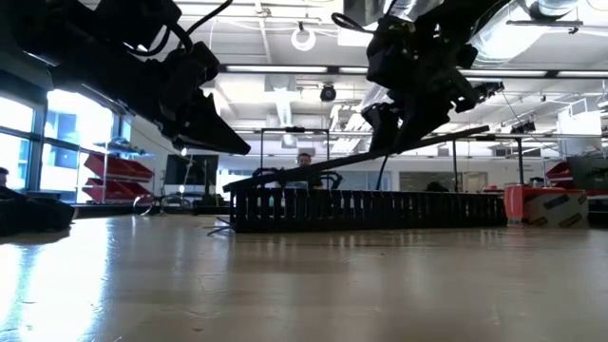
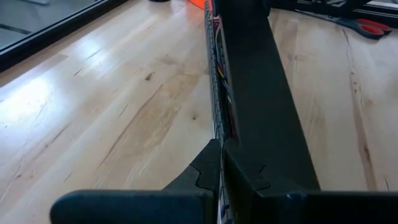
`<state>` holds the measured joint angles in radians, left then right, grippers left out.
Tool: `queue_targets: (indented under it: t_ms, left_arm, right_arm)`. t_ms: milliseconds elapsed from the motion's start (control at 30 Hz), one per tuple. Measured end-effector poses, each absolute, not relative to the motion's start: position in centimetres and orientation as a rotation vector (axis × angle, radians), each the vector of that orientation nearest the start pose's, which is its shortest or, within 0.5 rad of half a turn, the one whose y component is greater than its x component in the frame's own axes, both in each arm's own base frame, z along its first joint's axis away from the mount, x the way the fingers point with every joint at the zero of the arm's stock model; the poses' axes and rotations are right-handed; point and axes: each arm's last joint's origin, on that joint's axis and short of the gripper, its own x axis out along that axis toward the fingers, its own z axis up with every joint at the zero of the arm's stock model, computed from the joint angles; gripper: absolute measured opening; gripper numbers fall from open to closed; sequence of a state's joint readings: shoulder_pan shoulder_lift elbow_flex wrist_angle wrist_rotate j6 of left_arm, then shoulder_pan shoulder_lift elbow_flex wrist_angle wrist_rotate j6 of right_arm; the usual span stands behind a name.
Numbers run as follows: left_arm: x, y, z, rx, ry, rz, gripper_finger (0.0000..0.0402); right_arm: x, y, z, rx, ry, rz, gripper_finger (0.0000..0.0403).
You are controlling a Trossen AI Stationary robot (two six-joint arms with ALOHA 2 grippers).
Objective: Ziptie cables
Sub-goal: Close the black cable duct
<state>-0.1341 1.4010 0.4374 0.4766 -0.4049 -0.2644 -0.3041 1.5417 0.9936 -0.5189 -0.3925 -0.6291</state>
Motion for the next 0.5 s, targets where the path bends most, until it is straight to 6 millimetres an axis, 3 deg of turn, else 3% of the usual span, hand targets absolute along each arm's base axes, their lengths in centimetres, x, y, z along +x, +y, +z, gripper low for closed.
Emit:
queue_targets:
  t_ms: [500]
  left_arm:
    - [24.71, -2.08, 15.26, -0.103, 0.434, 0.331, 0.0]
  right_arm:
    - [28.82, -8.15, 21.26, -0.259, 0.915, 0.332, 0.0205]
